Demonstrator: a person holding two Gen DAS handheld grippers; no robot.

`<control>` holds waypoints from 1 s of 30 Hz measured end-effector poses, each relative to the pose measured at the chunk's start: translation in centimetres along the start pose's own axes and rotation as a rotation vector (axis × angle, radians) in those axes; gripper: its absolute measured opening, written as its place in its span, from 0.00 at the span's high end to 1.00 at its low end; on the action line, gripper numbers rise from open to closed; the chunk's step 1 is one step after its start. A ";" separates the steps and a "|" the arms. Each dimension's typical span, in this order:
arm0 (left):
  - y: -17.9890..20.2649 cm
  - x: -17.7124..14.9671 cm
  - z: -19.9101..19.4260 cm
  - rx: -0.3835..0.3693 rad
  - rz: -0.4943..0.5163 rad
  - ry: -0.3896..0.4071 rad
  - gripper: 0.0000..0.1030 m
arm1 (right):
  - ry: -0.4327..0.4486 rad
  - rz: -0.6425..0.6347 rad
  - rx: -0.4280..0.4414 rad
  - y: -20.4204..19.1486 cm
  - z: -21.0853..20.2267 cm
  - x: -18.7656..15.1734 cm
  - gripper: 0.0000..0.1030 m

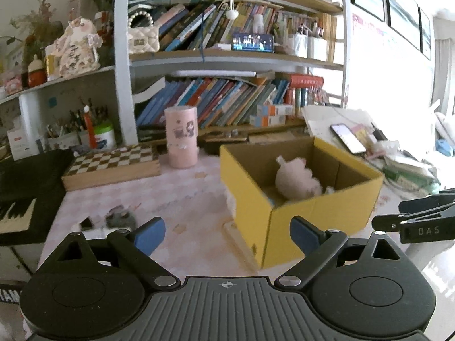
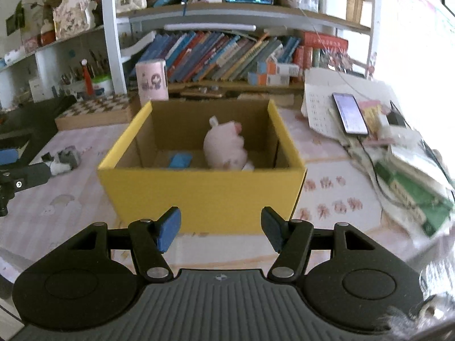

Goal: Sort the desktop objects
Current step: 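Withdraw both open tools up out of the yellow box, then move both tools toward the spray bottle and grey toy car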

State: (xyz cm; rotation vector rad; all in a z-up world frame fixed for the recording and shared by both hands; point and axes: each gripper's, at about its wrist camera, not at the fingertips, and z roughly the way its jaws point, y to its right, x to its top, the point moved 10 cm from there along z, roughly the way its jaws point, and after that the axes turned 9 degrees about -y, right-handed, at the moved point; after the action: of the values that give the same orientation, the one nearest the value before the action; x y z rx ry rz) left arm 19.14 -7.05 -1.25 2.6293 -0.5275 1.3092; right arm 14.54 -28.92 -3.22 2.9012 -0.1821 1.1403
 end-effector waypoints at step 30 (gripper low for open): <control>-13.4 -10.4 -6.0 0.141 -0.053 -0.115 0.06 | -0.072 -0.041 0.073 -21.0 -0.3 -7.5 0.34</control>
State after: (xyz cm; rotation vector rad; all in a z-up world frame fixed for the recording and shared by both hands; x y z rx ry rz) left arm 13.99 9.62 -5.63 2.8257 -0.3909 1.2271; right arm 11.30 -7.30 -7.56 2.9962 -0.0835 1.0594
